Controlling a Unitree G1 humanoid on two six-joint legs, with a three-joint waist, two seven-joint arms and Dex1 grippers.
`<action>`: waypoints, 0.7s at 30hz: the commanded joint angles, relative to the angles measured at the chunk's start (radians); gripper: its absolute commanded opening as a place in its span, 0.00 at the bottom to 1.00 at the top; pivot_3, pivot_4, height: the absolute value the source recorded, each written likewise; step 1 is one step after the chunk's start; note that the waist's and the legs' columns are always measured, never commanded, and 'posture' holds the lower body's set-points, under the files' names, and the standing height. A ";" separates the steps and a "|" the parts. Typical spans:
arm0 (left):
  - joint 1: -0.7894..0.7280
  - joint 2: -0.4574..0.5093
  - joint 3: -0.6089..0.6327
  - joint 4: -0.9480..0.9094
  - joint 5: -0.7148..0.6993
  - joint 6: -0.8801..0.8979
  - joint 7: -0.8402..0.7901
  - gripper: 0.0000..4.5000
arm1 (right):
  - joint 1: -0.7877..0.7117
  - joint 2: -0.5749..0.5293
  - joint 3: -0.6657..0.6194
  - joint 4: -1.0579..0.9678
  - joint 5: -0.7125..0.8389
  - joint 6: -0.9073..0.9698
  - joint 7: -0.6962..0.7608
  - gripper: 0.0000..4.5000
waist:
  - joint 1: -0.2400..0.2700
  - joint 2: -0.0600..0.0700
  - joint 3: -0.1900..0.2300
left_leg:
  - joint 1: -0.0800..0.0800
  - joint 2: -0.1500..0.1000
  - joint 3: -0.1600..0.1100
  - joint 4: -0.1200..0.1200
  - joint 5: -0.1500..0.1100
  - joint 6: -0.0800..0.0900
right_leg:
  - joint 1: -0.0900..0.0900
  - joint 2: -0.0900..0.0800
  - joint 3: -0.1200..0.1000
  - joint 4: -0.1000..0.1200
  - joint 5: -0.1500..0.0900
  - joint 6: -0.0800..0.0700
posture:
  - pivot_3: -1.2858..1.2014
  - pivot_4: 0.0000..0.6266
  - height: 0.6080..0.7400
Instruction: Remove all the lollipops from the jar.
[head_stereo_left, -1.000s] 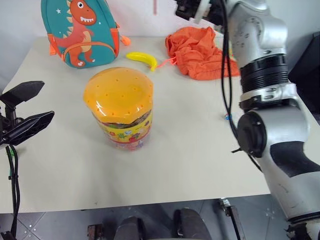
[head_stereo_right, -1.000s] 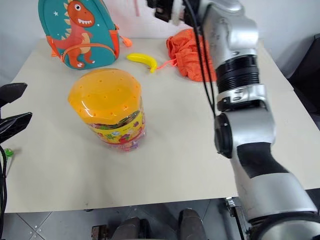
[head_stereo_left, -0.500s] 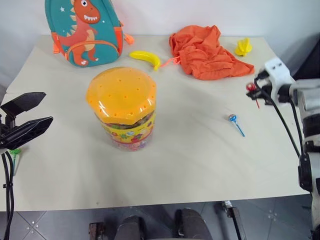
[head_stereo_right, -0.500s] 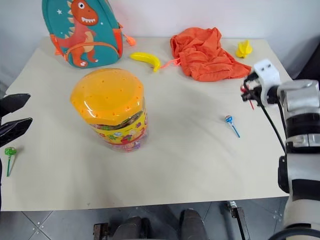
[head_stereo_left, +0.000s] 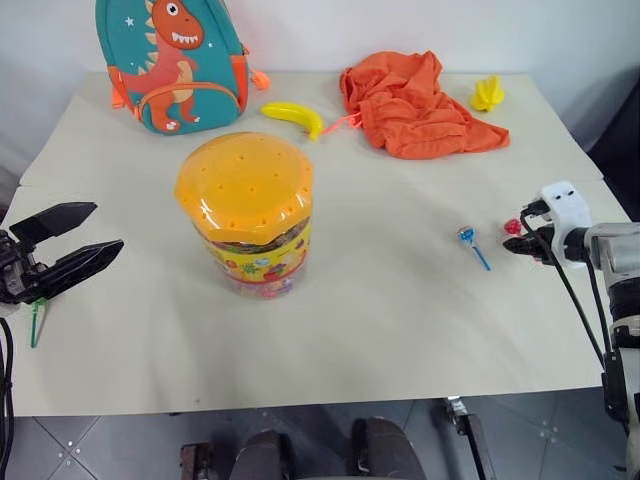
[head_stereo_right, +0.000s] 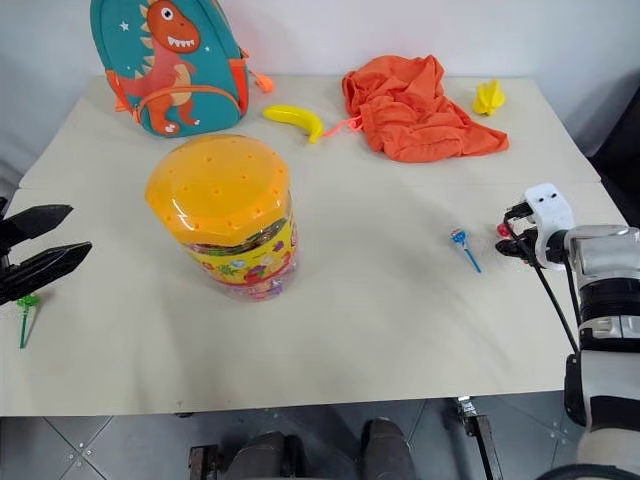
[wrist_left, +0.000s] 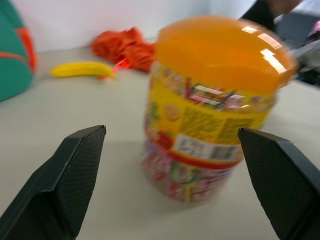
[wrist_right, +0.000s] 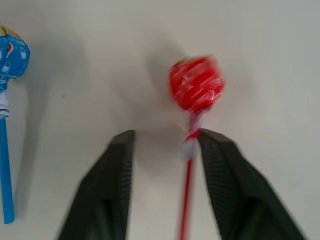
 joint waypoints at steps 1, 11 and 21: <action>0.027 -0.012 0.025 -0.036 0.018 -0.036 0.006 1.00 | 0.045 -0.042 -0.063 -0.127 0.053 0.022 0.036 0.76 | 0.004 0.000 0.000 | 0.000 0.000 0.000 0.000 0.000 0.000 | 0.000 0.000 0.000 0.000 0.000 0.000 | 0.52 0.24 1.00; 0.073 -0.049 0.075 -0.057 0.003 -0.056 0.013 1.00 | 0.323 0.022 -0.223 -0.756 0.423 -0.013 0.300 0.99 | 0.029 0.000 0.000 | 0.000 0.001 0.000 0.003 0.000 0.000 | 0.000 0.000 0.000 0.000 0.000 0.000 | 0.52 0.24 1.00; 0.226 -0.091 0.145 -0.063 0.027 -0.062 0.045 1.00 | 0.451 0.097 -0.070 -0.789 0.401 -0.235 0.392 0.99 | 0.044 -0.001 0.000 | 0.000 0.000 0.002 0.008 -0.001 0.002 | 0.008 0.000 -0.001 -0.009 0.000 0.000 | 0.52 0.24 1.00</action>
